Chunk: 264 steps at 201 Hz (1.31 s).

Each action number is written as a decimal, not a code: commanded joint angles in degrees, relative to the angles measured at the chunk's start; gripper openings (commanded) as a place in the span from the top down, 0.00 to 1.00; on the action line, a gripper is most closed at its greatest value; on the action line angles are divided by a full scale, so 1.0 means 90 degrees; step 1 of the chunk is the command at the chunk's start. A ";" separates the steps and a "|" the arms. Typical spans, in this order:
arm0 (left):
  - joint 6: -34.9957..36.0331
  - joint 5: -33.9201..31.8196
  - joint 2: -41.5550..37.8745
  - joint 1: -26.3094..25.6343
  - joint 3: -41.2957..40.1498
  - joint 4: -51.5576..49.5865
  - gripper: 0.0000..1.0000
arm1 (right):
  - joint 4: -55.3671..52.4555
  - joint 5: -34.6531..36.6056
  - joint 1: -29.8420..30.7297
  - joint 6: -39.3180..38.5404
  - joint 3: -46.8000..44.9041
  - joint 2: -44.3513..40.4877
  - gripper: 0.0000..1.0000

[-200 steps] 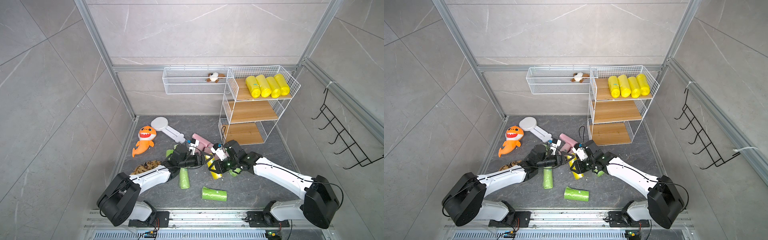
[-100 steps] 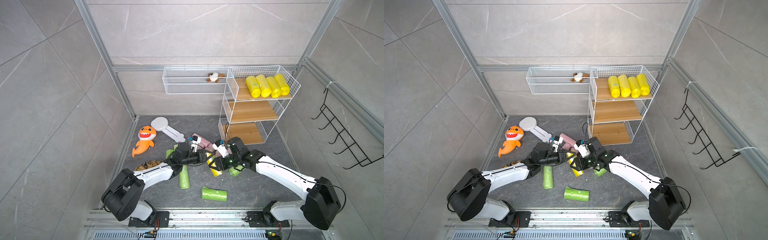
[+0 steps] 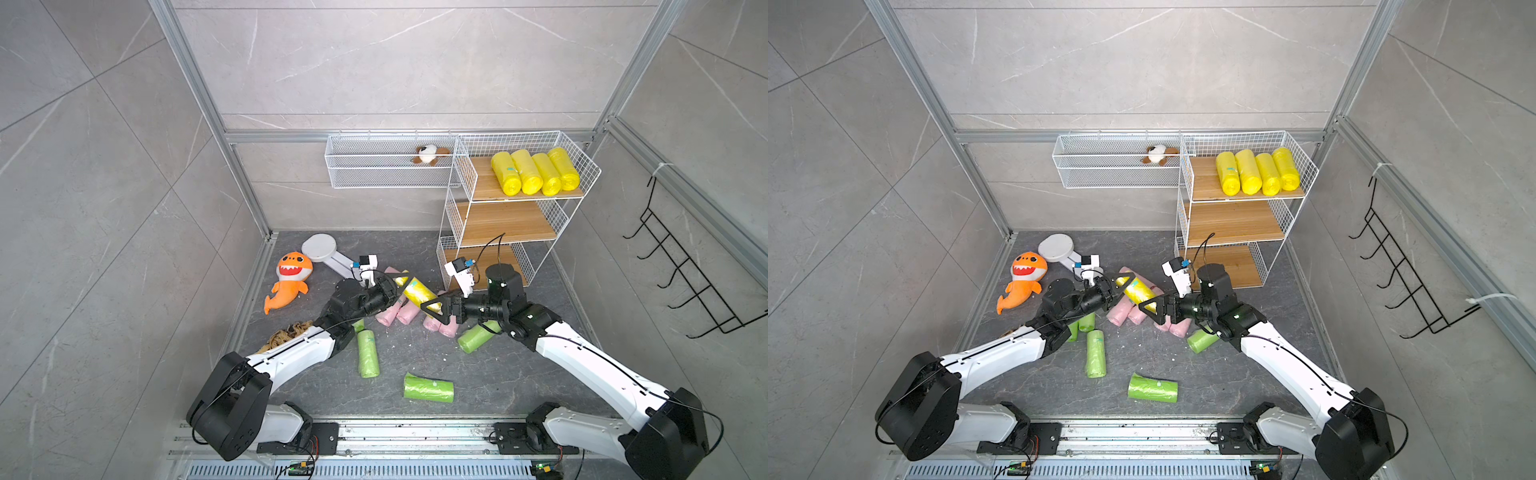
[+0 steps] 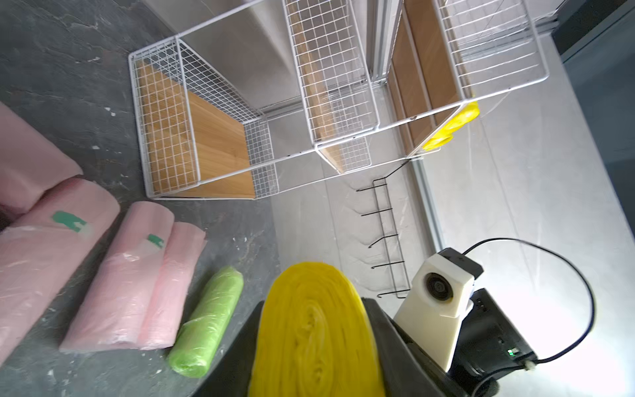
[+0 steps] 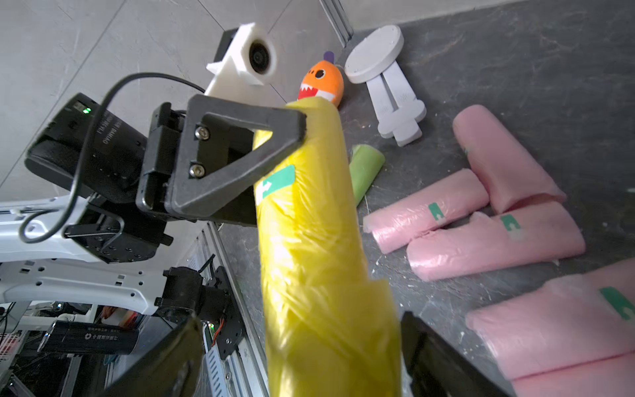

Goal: Sort the rolls of trash bags by color and place them on the shelf
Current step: Place the roll of trash bags on the shelf.

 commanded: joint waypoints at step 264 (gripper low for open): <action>-0.1111 -0.0550 -0.0469 0.0022 -0.0123 0.0813 0.43 | 0.1945 0.0562 0.0205 0.0712 -0.0205 -0.0143 0.69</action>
